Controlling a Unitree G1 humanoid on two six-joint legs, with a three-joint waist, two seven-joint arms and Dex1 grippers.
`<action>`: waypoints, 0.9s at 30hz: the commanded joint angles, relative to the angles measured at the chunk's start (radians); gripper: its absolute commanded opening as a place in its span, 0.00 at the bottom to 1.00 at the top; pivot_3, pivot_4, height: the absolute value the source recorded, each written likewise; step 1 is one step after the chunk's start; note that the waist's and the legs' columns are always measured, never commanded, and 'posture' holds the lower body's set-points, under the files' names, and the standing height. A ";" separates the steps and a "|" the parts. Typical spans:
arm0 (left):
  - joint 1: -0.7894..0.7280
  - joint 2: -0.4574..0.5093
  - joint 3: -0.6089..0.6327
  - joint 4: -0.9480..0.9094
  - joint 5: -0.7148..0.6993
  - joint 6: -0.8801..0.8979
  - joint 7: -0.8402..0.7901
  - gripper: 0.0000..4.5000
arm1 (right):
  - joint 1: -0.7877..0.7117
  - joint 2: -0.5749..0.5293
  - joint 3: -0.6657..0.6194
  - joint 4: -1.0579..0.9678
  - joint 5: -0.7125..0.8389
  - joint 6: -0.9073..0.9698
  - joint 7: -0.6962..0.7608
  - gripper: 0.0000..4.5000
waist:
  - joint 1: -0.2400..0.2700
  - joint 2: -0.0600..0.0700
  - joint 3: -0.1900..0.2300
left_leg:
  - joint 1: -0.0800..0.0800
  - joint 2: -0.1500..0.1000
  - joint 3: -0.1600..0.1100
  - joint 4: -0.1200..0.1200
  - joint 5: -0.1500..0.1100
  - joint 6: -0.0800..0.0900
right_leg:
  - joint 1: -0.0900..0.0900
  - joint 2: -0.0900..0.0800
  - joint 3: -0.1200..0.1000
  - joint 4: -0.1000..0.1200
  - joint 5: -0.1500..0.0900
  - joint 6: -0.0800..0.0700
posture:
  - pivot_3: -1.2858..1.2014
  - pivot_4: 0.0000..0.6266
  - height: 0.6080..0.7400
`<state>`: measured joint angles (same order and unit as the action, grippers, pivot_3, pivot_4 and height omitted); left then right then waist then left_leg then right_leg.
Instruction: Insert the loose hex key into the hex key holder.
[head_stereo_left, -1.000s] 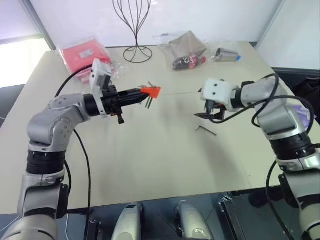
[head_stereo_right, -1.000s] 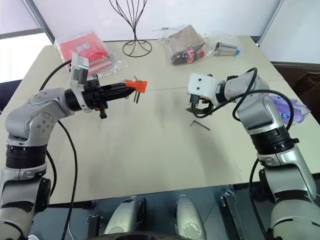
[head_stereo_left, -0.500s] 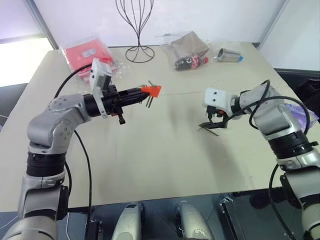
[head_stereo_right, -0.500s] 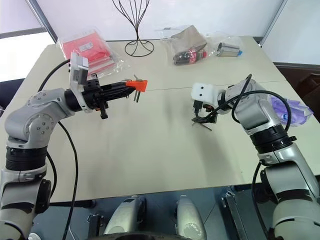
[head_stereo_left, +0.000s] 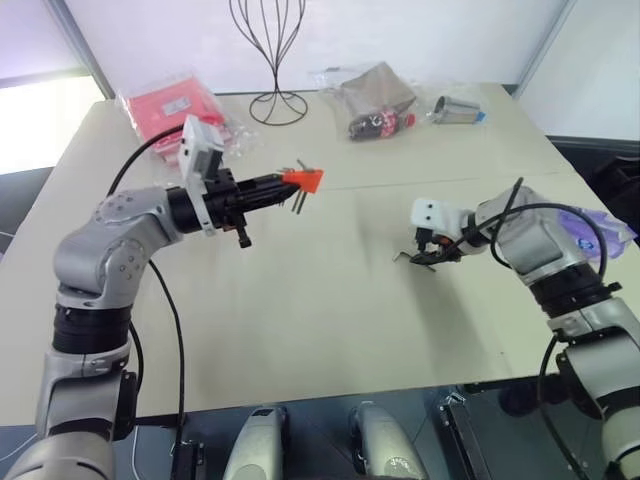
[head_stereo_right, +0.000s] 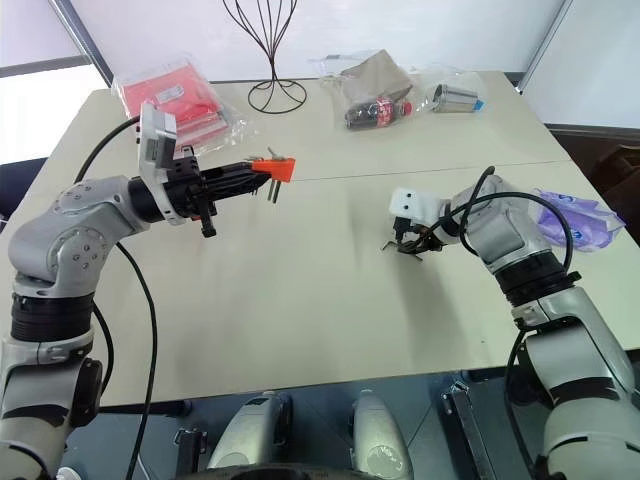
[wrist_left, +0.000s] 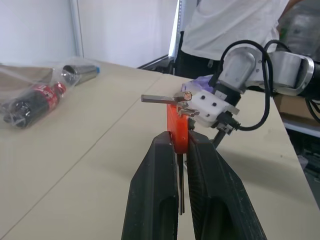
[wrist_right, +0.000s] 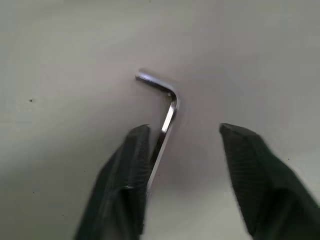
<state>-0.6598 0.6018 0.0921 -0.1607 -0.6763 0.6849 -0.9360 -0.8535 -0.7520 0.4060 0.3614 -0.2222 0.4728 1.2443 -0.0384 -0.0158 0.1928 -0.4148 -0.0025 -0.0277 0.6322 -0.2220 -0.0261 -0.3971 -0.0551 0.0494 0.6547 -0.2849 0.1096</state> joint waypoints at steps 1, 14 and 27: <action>0.002 0.011 0.028 -0.035 -0.009 -0.018 0.008 0.00 | -0.023 0.005 0.004 0.030 -0.010 -0.018 0.010 0.10 | 0.000 0.000 0.000 | 0.000 0.000 0.000 0.000 0.000 0.000 | 0.000 0.000 0.000 0.000 0.000 0.000 | 0.52 0.24 1.00; 0.013 0.012 0.032 -0.052 -0.018 -0.017 0.027 0.00 | -0.028 0.063 -0.092 0.014 0.049 -0.061 -0.093 0.00 | -0.004 -0.001 0.000 | 0.001 0.000 0.000 0.001 0.000 0.000 | 0.001 0.000 0.000 0.000 0.000 0.000 | 0.52 0.24 1.00; -0.035 -0.025 0.021 0.004 0.016 -0.066 0.053 0.00 | -0.096 0.455 -0.598 -0.277 0.488 0.075 -0.636 0.00 | 0.015 0.000 0.000 | -0.007 0.002 -0.001 0.000 0.001 -0.001 | -0.007 0.001 0.000 0.003 0.000 0.000 | 0.52 0.24 1.00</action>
<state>-0.6703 0.5768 0.0945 -0.1470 -0.6628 0.6482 -0.8856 -0.9178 -0.3089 -0.1394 0.1599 0.1948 0.5059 0.6486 -0.0231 -0.0160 0.1927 -0.4215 -0.0011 -0.0287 0.6327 -0.2212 -0.0277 -0.4044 -0.0544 0.0498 0.6581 -0.2847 0.1096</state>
